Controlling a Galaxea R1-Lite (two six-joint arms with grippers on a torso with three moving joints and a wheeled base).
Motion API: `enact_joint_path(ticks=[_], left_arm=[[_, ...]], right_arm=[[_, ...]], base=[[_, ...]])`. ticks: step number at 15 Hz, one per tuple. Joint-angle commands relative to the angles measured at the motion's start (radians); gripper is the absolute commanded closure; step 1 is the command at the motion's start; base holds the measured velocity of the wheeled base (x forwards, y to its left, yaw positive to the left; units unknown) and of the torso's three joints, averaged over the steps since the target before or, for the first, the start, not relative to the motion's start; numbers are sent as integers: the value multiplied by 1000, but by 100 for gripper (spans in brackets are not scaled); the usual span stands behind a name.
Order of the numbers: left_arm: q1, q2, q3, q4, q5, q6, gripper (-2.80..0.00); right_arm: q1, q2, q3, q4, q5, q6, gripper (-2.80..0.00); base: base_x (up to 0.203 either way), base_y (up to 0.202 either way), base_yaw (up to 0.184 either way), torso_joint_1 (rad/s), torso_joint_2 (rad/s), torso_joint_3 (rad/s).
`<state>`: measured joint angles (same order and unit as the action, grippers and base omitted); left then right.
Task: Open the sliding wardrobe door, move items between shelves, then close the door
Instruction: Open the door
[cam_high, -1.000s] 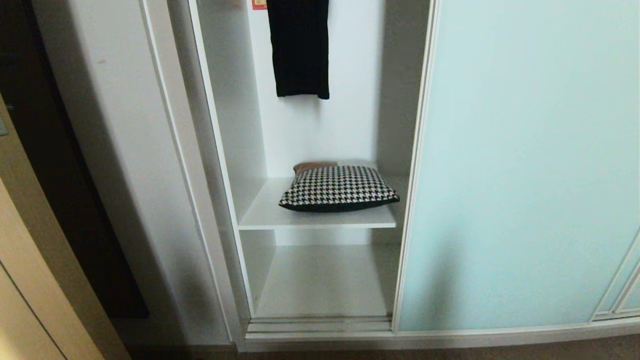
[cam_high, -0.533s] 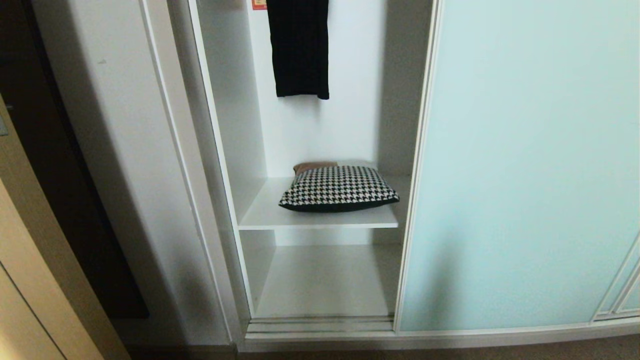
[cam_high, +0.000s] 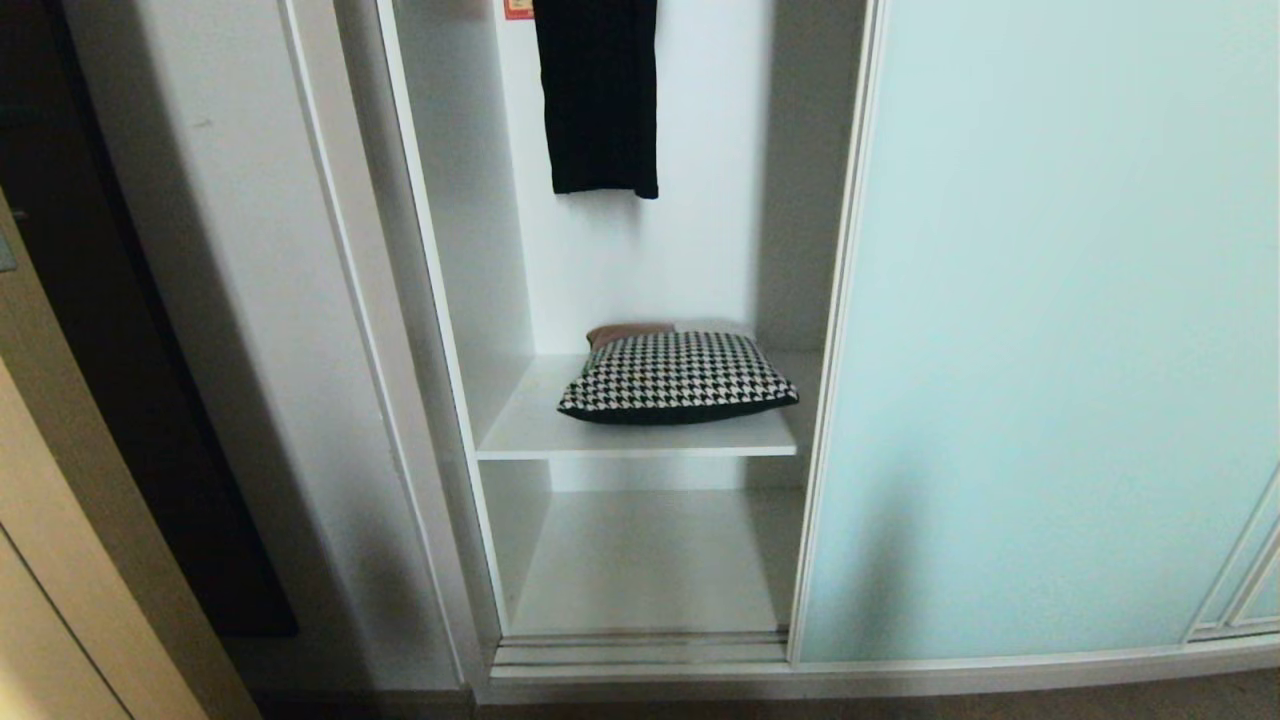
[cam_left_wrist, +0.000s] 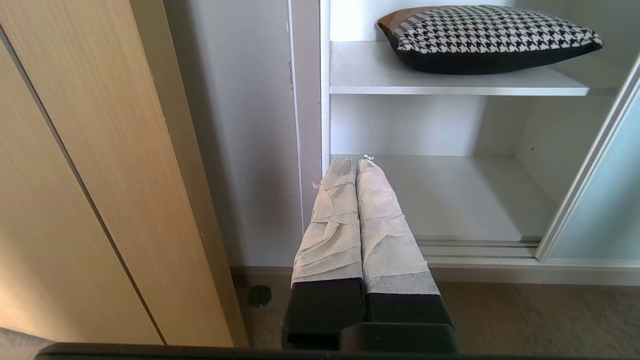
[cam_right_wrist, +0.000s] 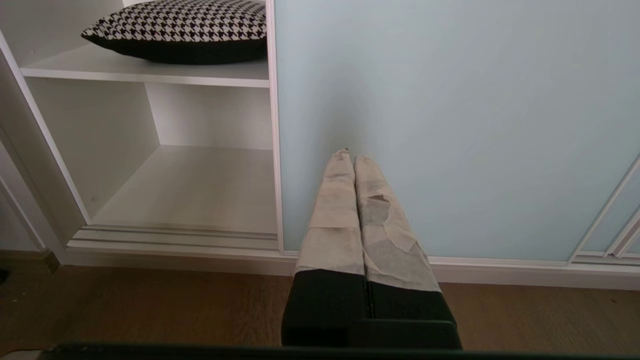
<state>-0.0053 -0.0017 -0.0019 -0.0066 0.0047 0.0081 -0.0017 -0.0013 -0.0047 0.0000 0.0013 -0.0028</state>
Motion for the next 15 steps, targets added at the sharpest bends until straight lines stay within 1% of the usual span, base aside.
enact_joint_path(ticks=[1, 12, 14, 15], left_arm=[[-1, 2, 2, -1, 0, 0, 0], [0, 2, 2, 0, 0, 0, 0], [1, 2, 2, 0, 0, 0, 0], [1, 2, 0, 0, 0, 0, 0]], right_arm=[[0, 1, 0, 0, 0, 0, 0], [0, 1, 0, -2, -1, -1, 0], [0, 1, 2, -4, -1, -22, 0], [0, 1, 0, -1, 0, -15, 0]], base=[[0, 0, 0, 0, 0, 0], [0, 0, 0, 0, 0, 0], [0, 0, 0, 0, 0, 0], [0, 0, 0, 0, 0, 0]])
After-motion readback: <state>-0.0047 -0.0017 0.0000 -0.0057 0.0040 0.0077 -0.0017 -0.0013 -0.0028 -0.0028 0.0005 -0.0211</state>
